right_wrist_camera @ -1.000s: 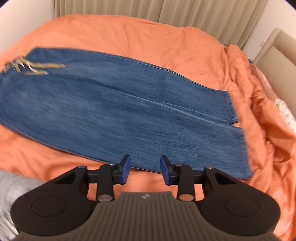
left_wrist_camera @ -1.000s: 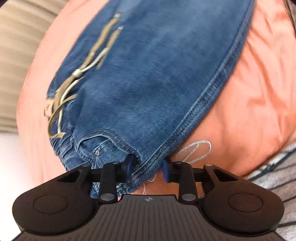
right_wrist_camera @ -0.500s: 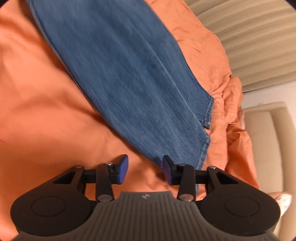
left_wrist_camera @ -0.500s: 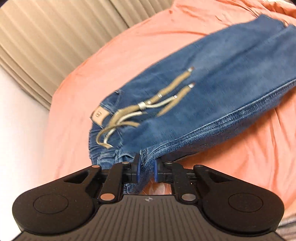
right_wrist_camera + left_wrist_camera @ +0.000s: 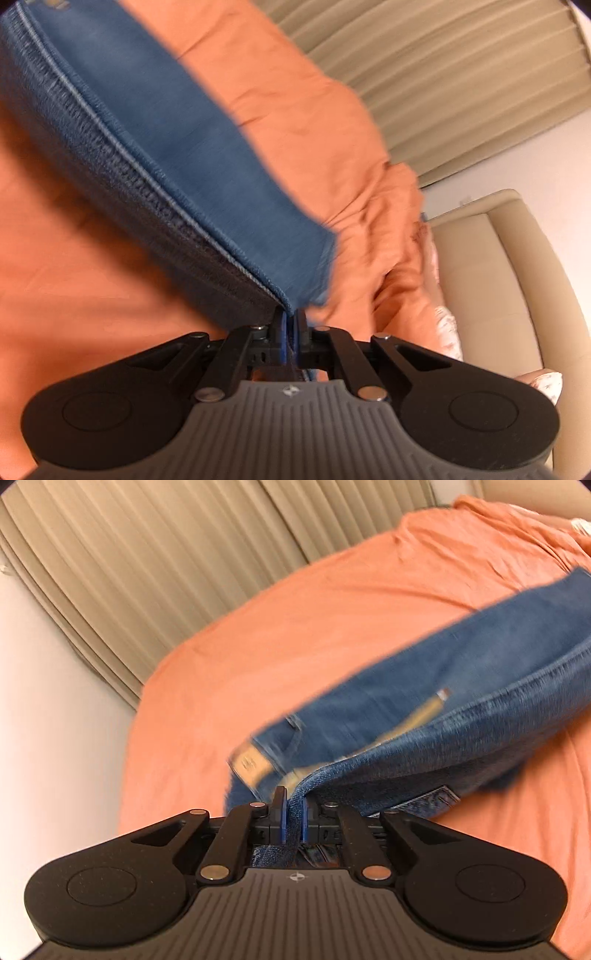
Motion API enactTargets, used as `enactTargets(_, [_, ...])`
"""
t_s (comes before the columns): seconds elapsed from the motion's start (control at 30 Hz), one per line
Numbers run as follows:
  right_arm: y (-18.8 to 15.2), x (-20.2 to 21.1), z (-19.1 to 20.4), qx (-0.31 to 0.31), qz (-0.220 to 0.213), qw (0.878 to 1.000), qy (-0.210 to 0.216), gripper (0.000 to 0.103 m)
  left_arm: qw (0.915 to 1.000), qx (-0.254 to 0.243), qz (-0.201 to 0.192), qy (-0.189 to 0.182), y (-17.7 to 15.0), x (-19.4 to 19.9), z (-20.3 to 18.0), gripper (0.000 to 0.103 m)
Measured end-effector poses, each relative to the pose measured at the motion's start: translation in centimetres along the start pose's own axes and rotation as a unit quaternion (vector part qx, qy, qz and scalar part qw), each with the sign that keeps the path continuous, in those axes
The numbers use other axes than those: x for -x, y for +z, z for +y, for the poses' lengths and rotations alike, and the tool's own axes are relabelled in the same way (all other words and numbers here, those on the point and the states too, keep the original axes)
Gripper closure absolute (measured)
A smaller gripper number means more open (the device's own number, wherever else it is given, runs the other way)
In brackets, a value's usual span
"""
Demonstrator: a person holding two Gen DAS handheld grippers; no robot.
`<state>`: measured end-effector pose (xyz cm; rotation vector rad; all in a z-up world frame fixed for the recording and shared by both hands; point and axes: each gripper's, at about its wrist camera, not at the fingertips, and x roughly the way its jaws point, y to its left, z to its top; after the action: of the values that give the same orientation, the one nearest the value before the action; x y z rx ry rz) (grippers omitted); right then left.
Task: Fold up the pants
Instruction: 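Grasp the jeans waistband with the left gripper while the right gripper grasps the hem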
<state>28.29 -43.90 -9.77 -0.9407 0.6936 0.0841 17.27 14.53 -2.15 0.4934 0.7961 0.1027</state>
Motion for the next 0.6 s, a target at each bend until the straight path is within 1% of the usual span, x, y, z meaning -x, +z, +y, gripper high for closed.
enactTargets(0.1, [3.7,-2.4,-1.6,0.000,0.000,1.000,-0.015,0.103,0.9998,0.017,-0.005,0.005,3.0,-2.1,1.6,0.096])
enactTargets(0.17, [6.0,-4.0,-2.0,0.005,-0.001,1.000,-0.025,0.103,0.9998,0.016,-0.001,0.014,4.9,-4.4,2.1,0.096])
enactTargets(0.33, [11.1,-10.0,-2.5,0.005,0.010,0.999,-0.035,0.103,0.9994,0.014,0.027,0.018,8.5,-11.1,2.5,0.096])
enactTargets(0.43, [13.4,-14.1,-1.8,0.008,0.027,0.999,-0.024,0.103,0.9985,0.009,0.053,0.014,9.5,-15.5,2.1,0.096])
enactTargets(0.5, [14.4,-16.9,-0.8,0.015,0.041,0.999,-0.011,0.103,0.9974,0.008,0.071,0.007,9.8,-18.5,1.6,0.096])
enactTargets(0.6, [15.3,-20.4,1.3,0.033,0.058,0.998,-0.007,0.103,0.9953,0.005,0.097,-0.004,9.7,-22.6,0.7,0.095])
